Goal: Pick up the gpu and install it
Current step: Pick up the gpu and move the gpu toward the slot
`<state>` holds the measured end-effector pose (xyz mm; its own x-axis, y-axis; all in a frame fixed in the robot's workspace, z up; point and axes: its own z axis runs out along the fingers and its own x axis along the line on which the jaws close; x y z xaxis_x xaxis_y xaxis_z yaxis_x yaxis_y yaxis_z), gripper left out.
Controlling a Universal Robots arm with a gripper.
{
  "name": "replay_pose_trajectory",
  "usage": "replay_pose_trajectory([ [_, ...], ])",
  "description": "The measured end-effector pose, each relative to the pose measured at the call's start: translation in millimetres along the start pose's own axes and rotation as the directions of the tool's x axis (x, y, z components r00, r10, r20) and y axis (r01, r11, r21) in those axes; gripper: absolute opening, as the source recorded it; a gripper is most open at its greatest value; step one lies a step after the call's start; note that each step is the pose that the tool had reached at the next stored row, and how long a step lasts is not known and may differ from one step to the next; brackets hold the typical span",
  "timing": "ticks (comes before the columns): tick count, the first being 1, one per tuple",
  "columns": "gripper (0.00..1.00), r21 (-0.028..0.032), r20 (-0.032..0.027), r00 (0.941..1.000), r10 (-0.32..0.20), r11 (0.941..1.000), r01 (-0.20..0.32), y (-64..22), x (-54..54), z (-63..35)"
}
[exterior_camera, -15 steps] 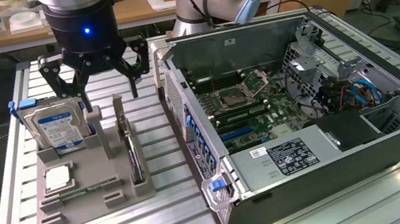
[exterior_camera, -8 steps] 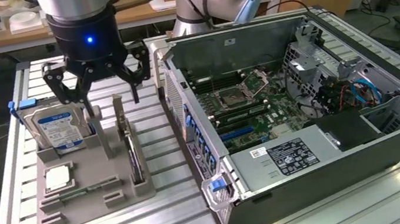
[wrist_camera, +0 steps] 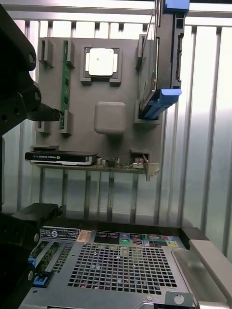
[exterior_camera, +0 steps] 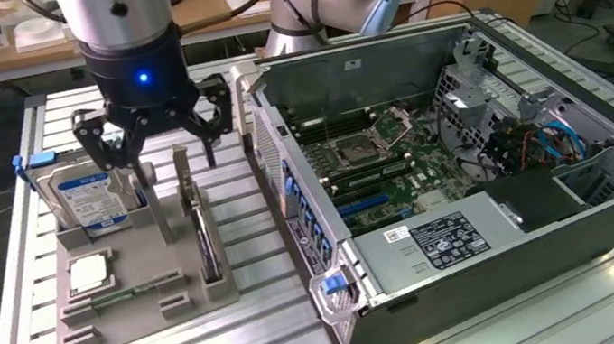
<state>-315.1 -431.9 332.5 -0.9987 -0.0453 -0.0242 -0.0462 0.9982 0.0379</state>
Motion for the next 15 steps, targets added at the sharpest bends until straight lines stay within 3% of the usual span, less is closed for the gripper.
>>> replay_pose_trajectory([
  [15,0.78,0.0003,0.0082,1.0000,0.000,1.0000,0.000,-1.0,0.7,27.2],
])
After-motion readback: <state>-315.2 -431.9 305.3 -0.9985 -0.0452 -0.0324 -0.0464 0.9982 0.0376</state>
